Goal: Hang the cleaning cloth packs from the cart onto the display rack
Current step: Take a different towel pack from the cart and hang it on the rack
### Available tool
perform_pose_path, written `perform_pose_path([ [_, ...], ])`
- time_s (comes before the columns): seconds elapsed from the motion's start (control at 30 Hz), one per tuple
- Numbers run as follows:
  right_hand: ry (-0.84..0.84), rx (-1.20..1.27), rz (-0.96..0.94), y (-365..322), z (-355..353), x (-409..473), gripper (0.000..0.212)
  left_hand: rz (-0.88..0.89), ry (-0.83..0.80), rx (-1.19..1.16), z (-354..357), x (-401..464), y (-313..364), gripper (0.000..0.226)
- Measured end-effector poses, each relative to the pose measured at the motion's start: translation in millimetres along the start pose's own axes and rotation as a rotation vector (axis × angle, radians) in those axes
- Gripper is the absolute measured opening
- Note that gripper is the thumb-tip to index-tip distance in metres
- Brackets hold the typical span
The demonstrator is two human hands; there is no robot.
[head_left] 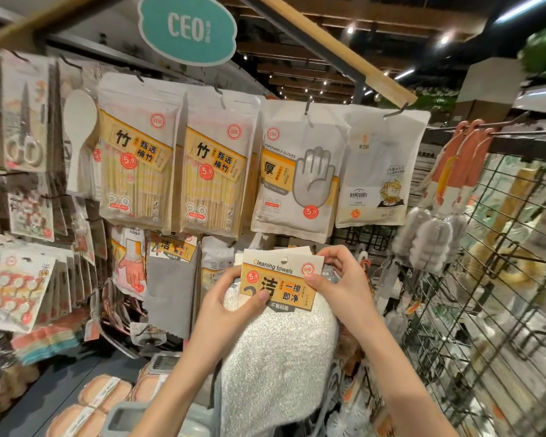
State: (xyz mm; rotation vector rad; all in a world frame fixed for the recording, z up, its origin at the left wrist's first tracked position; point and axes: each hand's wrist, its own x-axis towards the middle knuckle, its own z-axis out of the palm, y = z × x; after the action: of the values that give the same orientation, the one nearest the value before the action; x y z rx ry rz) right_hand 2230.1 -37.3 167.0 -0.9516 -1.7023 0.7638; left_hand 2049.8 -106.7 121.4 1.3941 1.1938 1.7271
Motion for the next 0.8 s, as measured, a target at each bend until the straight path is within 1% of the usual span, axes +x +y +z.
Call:
perform_pose_path([
  [0.1, -0.032, 0.034, 0.022, -2.5, -3.9, 3.1, 0.03, -0.011, 0.023, -0.04, 2.0, 4.6, -0.1, 0.027],
  [0.23, -0.106, 0.056, 0.043, -7.4, -10.1, 6.4, 0.028, -0.049, 0.047, -0.149, 2.4, 8.7, 2.1, 0.022],
  [0.4, -0.12, 0.106, 0.021, -12.0, -13.7, 11.9, 0.027, -0.053, 0.036, -0.225, 0.5, 15.0, 2.2, 0.017],
  [0.5, -0.091, 0.129, 0.015, -11.5, -11.3, 14.2, 0.028, -0.046, 0.034, -0.241, 1.8, 17.8, 2.7, 0.021],
  [0.6, -0.031, 0.095, -0.009, -10.2, -7.9, 15.2, 0.028, -0.034, 0.033, -0.228, 3.0, 18.5, 2.5, 0.022],
  [0.73, 0.024, 0.101, -0.068, -10.7, -7.2, 15.2, 0.028, -0.038, 0.083, -0.215, 0.5, 17.7, 2.3, 0.023],
  [0.8, 0.063, 0.142, -0.067, -9.7, -11.4, 15.8, 0.028, -0.046, 0.135, -0.13, -4.1, 18.5, 1.6, 0.019],
])
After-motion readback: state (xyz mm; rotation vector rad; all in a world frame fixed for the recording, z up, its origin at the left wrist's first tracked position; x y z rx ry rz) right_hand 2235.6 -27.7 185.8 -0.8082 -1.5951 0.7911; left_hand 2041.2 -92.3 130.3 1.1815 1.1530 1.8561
